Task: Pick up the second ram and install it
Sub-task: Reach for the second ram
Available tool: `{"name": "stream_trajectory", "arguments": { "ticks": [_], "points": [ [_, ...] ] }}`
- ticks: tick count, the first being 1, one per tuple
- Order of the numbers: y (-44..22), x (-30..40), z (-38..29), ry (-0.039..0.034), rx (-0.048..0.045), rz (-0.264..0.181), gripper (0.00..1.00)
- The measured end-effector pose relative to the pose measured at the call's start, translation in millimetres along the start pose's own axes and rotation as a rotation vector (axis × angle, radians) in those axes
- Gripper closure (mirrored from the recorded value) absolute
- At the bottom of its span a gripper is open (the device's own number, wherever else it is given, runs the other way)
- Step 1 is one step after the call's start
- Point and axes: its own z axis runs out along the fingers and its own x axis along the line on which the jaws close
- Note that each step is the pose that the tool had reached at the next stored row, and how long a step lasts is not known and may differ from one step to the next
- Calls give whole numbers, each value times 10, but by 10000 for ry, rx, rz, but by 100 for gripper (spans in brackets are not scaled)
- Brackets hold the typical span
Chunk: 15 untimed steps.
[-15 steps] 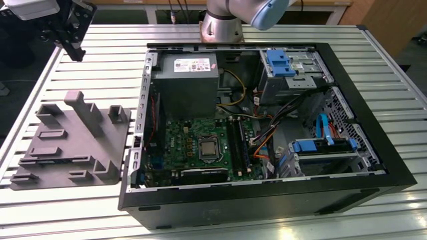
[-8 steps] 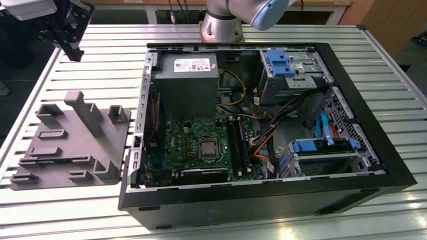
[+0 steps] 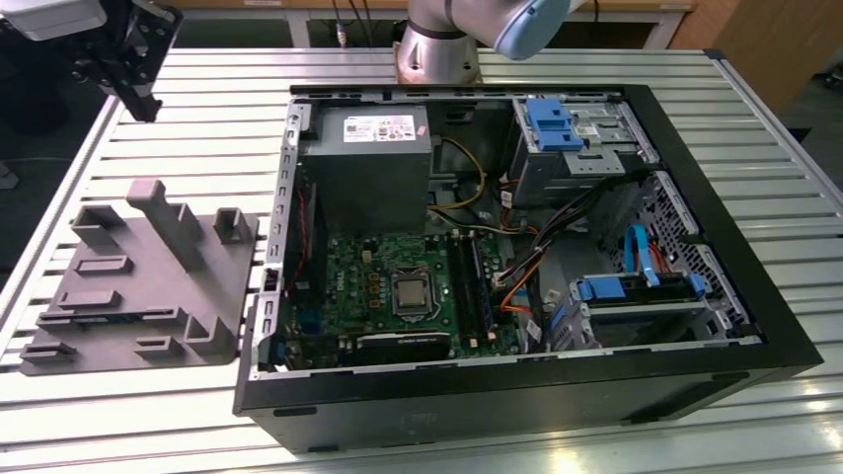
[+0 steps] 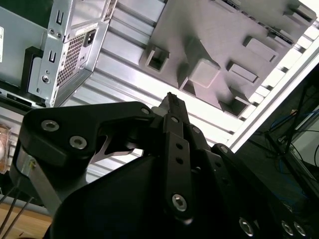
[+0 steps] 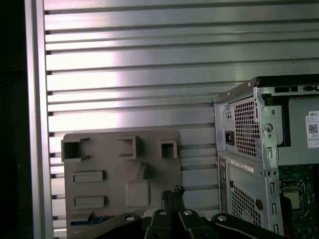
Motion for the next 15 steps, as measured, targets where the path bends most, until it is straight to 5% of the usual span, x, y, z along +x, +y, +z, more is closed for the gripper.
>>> {"name": "stream_trajectory", "arguments": {
  "ticks": [15],
  "points": [
    [-8, 55, 0, 1, 1, 0, 89]
  ]
}}
